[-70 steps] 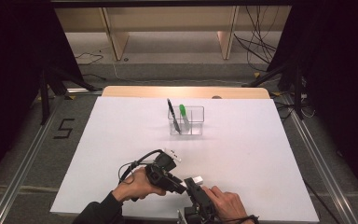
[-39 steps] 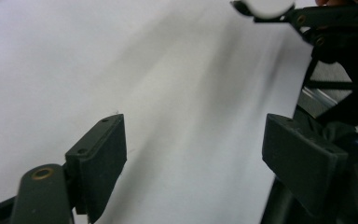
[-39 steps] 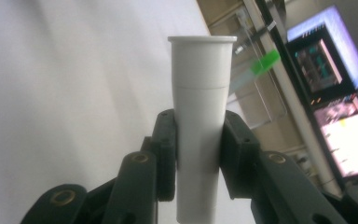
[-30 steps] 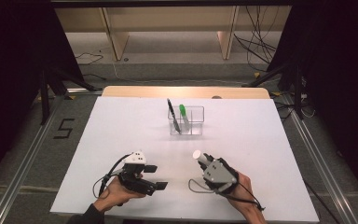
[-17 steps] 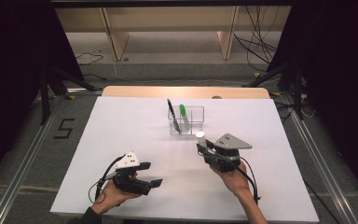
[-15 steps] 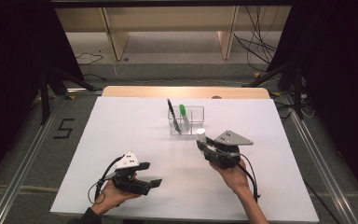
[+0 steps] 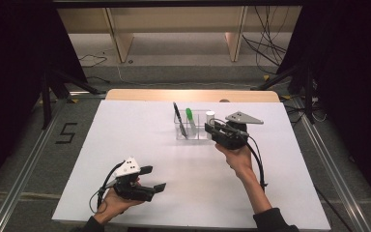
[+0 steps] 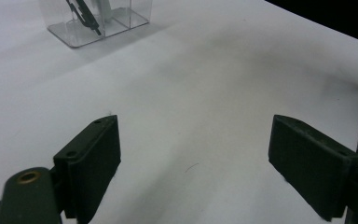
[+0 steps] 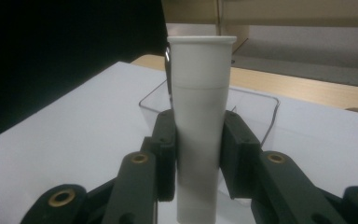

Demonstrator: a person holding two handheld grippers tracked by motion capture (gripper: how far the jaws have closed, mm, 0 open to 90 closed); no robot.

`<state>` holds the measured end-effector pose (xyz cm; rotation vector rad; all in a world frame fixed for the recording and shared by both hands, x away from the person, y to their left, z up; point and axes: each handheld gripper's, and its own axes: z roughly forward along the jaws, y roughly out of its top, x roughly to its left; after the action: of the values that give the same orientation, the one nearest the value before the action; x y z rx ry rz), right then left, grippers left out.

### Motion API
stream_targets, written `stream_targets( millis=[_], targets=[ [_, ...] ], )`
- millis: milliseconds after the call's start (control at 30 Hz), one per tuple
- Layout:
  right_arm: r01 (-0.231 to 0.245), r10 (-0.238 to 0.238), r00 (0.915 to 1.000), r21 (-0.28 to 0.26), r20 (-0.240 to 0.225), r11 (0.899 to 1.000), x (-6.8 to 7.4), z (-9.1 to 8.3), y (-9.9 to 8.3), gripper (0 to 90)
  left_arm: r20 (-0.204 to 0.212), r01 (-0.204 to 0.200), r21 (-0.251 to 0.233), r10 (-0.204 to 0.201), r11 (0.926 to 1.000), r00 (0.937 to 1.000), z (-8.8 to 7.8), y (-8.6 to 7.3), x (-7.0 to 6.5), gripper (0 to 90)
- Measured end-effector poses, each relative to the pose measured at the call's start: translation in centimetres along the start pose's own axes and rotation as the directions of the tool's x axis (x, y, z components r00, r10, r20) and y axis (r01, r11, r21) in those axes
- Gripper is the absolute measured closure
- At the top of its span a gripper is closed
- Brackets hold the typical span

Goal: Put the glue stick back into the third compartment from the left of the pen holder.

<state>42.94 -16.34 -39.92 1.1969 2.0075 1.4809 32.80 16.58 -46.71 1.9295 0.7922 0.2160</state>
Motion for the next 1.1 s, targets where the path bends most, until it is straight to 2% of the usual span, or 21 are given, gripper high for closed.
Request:
stream_targets(
  millis=[133, 167, 633, 1100],
  targets=[
    [-0.02, 0.02, 0.9998, 0.001, 0.008, 1.0, -0.5, 0.9, 1.0, 70.1, -0.015, -0.01, -0.017, 0.009, 0.9998, 0.9998, -0.1, 0.0, 0.1, 16.3],
    [-0.018, 0.018, 0.9998, 0.003, 0.012, 1.0, -0.6, 1.2, 1.2, 70.1, -0.018, -0.002, -0.025, 0.001, 0.9997, 0.9998, -0.1, 0.0, 0.1, 16.2],
    [-0.048, 0.046, 0.997, 0.039, 0.062, 0.998, -1.8, 4.4, 3.2, 70.1, -0.03, 0.002, -0.032, -0.003, 0.9995, 0.9996, -0.1, -0.1, 0.3, 16.0],
    [-0.08, 0.072, 0.9912, 0.069, 0.111, 0.994, -2.9, 6.5, 3.3, 70.0, -0.041, 0.007, -0.047, -0.009, 0.9989, 0.9991, -0.2, 0.0, 0.3, 15.9]
  ],
)
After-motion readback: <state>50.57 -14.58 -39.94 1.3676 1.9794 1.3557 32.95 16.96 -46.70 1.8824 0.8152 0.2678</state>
